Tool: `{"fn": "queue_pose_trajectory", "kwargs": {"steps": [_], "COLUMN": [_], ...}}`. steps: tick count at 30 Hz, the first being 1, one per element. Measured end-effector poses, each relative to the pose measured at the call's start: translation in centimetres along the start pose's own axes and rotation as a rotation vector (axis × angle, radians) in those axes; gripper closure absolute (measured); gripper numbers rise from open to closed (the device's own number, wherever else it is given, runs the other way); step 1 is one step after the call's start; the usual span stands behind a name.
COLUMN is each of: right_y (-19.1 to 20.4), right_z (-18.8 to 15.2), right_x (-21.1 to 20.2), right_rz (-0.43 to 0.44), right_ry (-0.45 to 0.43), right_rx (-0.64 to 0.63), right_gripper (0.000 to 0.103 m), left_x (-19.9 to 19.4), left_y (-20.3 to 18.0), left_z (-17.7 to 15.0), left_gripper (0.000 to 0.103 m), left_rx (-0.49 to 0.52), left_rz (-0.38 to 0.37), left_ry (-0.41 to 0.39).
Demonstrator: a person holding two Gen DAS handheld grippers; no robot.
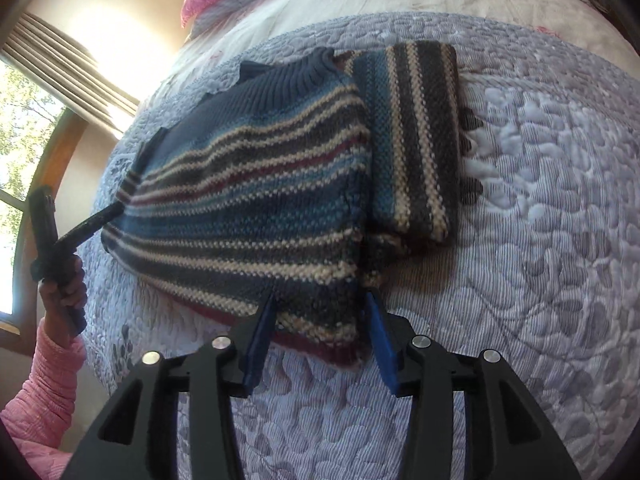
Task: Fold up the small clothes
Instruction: 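Open both tools and release the hem onto the collar, then grasp a side edge of the folded sweater with the right tool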
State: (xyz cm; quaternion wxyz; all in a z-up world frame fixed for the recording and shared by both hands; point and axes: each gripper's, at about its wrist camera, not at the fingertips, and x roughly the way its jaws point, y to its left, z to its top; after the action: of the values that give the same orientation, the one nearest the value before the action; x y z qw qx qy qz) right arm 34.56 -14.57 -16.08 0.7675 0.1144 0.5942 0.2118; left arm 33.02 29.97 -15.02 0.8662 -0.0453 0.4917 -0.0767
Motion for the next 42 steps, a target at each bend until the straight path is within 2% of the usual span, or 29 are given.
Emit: {"fn": "queue_pose_trajectory", "kwargs": {"steps": [1, 2, 6, 8, 12, 13, 15, 16, 17, 18, 22, 27, 28, 30, 32, 39, 42], "right_y": [-0.1, -0.2, -0.7, -1.5, -2.2, -2.0, -1.3, -0.8, -0.3, 0.1, 1.1, 1.0, 0.8, 0.4, -0.2, -2.2, -1.5], "right_z": [-0.3, -0.5, -1.3, -1.8, -2.0, -1.9, -1.4, -1.0, -0.5, 0.2, 4.1, 8.0, 8.4, 8.7, 8.5, 7.2, 7.2], "right_x": [0.2, 0.2, -0.9, -0.5, 0.9, 0.7, -0.3, -1.0, -1.7, -2.3, -2.6, 0.5, 1.2, 1.6, 1.5, 2.9, 2.2], "right_rz": [0.025, 0.043, 0.047, 0.023, 0.039, 0.032, 0.025, -0.006, -0.038, -0.059, -0.045, -0.069, -0.063, -0.047, -0.057, -0.073, -0.077], "right_ry": [0.008, 0.01, -0.013, 0.013, 0.043, 0.042, 0.018, -0.01, -0.034, -0.056, -0.097, -0.067, -0.058, -0.062, -0.078, -0.061, -0.066], "right_rx": [0.008, 0.017, 0.02, 0.033, 0.043, 0.031, 0.01, -0.011, -0.034, -0.051, -0.036, -0.001, 0.012, 0.027, 0.041, 0.071, 0.053], "right_gripper": [0.078, 0.09, 0.092, 0.092, 0.092, 0.091, 0.084, 0.078, 0.068, 0.066, 0.064, 0.062, 0.064, 0.084, 0.095, 0.096, 0.091], "left_x": [0.5, 1.0, 2.0, 2.3, 3.0, 3.0, 2.6, 2.2, 1.7, 1.4, 0.7, 3.1, 3.7, 4.7, 5.8, 7.0, 7.0], "left_y": [-0.1, 0.0, -0.1, 0.1, 0.5, 0.5, 0.4, 0.4, 0.3, 0.0, -1.0, -1.6, -1.6, -1.8, -1.7, -1.6, -1.5], "left_z": [-0.4, -0.7, -1.4, -1.6, -1.8, -1.9, -1.7, -1.5, -1.2, -0.9, 1.6, 4.0, 4.2, 4.3, 4.2, 3.5, 3.5], "left_gripper": [0.059, 0.059, 0.058, 0.056, 0.055, 0.055, 0.056, 0.055, 0.054, 0.052, 0.048, 0.048, 0.048, 0.048, 0.048, 0.044, 0.045], "left_rx": [-0.004, -0.012, 0.002, 0.014, 0.014, 0.01, 0.0, -0.006, -0.011, -0.012, -0.019, -0.061, -0.061, -0.057, -0.051, -0.02, -0.029], "left_rz": [0.002, 0.0, 0.008, 0.005, 0.0, -0.001, 0.0, -0.006, -0.019, -0.028, -0.039, -0.05, -0.045, -0.036, -0.027, -0.035, -0.047], "left_ry": [0.013, 0.026, 0.046, 0.05, 0.051, 0.047, 0.048, 0.045, 0.034, 0.022, -0.024, -0.002, 0.009, 0.031, 0.059, 0.059, 0.063]}}
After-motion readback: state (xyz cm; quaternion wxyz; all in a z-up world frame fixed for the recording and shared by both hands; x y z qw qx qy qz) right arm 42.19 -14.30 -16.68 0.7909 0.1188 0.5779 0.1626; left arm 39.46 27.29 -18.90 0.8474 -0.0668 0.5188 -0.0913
